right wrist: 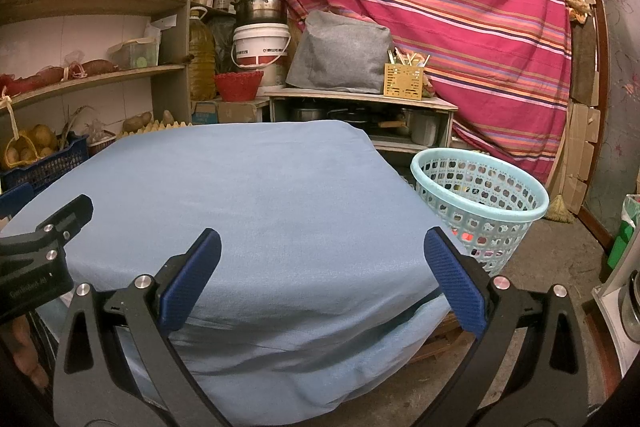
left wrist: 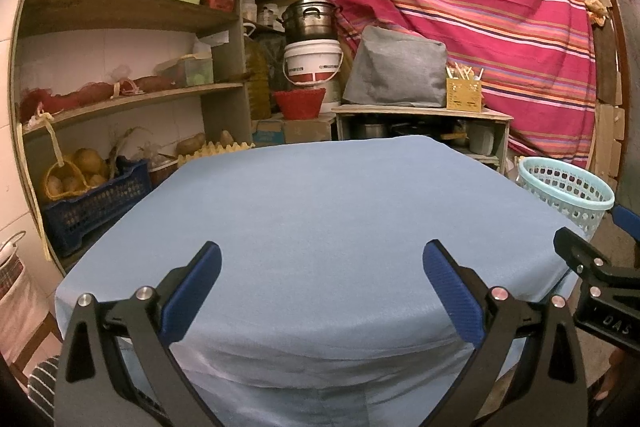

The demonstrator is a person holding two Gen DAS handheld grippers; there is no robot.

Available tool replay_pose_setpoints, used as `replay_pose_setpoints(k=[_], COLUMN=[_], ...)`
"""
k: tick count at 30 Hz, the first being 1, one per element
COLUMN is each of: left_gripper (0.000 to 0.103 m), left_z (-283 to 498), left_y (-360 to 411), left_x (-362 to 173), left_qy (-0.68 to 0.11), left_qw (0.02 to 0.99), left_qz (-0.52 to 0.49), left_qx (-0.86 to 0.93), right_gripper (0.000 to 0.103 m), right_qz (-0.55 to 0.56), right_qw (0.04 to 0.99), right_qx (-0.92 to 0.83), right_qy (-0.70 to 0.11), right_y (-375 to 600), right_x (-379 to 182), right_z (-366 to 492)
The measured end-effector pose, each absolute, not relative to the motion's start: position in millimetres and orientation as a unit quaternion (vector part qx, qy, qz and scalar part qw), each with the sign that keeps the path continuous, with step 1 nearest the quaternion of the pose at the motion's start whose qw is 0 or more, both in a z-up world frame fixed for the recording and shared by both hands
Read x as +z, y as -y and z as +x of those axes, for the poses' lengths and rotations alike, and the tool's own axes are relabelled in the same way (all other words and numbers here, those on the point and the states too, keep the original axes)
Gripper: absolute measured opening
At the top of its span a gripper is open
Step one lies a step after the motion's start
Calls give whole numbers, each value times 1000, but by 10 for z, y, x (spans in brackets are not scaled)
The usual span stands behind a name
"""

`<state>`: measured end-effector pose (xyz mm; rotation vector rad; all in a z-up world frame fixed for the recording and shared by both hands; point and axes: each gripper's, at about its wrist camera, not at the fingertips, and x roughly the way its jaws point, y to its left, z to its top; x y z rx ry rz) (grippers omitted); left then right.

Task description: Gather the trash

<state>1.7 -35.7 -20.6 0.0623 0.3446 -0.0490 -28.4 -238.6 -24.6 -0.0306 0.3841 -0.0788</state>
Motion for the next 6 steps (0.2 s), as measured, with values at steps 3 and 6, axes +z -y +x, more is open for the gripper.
replay_pose_setpoints(k=[3, 6], left_gripper=[98, 98], left_z=[24, 32], left_y=[349, 343], left_x=[-190, -190], left_qy=[-172, -173], left_qw=[984, 984], left_qz=[31, 29], left_qx=[-24, -23], right_gripper=[99, 99], right_qz=[-15, -15], right_qw=[981, 980], right_qx=[-39, -39], right_qy=[-192, -192], right_y=[2393, 2400], right_x=[-249, -253], right_z=[-272, -271])
